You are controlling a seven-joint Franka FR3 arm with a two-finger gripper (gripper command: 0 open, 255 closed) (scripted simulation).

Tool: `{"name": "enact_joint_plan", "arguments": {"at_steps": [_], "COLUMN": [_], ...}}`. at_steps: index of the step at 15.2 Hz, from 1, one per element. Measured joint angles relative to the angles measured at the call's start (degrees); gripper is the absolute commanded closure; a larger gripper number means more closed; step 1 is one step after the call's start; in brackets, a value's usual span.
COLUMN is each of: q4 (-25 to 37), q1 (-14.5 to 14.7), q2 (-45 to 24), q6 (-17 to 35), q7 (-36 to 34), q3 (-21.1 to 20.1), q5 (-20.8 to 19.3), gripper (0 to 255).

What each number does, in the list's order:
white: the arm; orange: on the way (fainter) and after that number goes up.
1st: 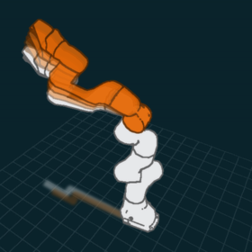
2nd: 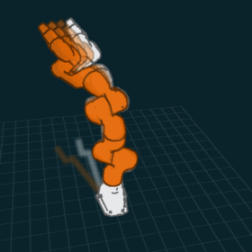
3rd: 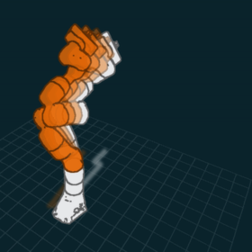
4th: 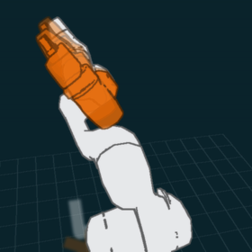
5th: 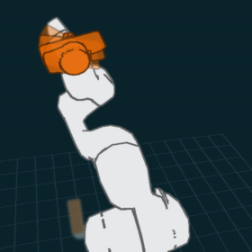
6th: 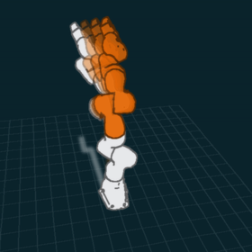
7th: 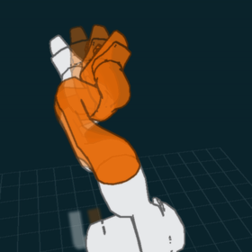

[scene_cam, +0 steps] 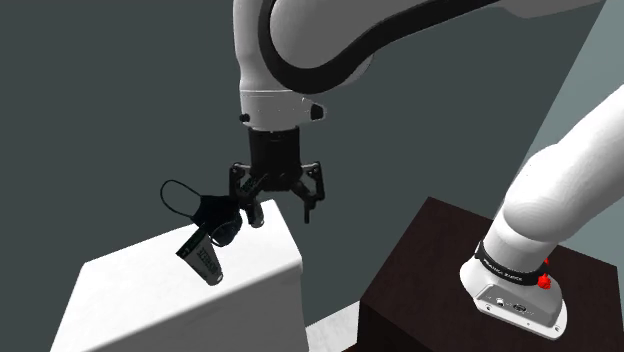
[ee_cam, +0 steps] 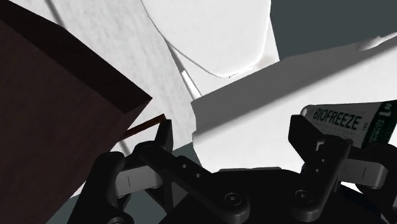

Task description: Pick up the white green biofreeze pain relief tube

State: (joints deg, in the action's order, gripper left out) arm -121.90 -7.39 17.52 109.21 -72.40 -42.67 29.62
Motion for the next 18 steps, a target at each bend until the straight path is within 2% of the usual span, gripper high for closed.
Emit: {"name": "enact_joint_plan", "arguments": {"at_steps": [3, 7, 9, 11, 13, 16, 18], "q4": [4.51, 11.76, 15.69, 20.67, 25.87, 29.32, 28.65], "q1": [-2.09, -2.01, -0.1, 3.26, 6.56, 9.41, 9.73], "q2": [-7.88, -20.17, -26.29, -32.91, -38.12, -42.14, -42.9], "q6": [4.4, 9.26, 10.86, 11.74, 11.54, 12.23, 13.58], "q7": [-9.08, -23.65, -30.67, -37.7, -43.03, -47.17, -47.51], "q3": [-4.56, -8.78, -8.76, -7.18, -4.9, -2.79, -2.38], "q5": [-4.15, -13.78, -19.11, -24.98, -29.03, -31.82, -32.31], "gripper": [0, 0, 0, 0, 0, 0, 0]}}
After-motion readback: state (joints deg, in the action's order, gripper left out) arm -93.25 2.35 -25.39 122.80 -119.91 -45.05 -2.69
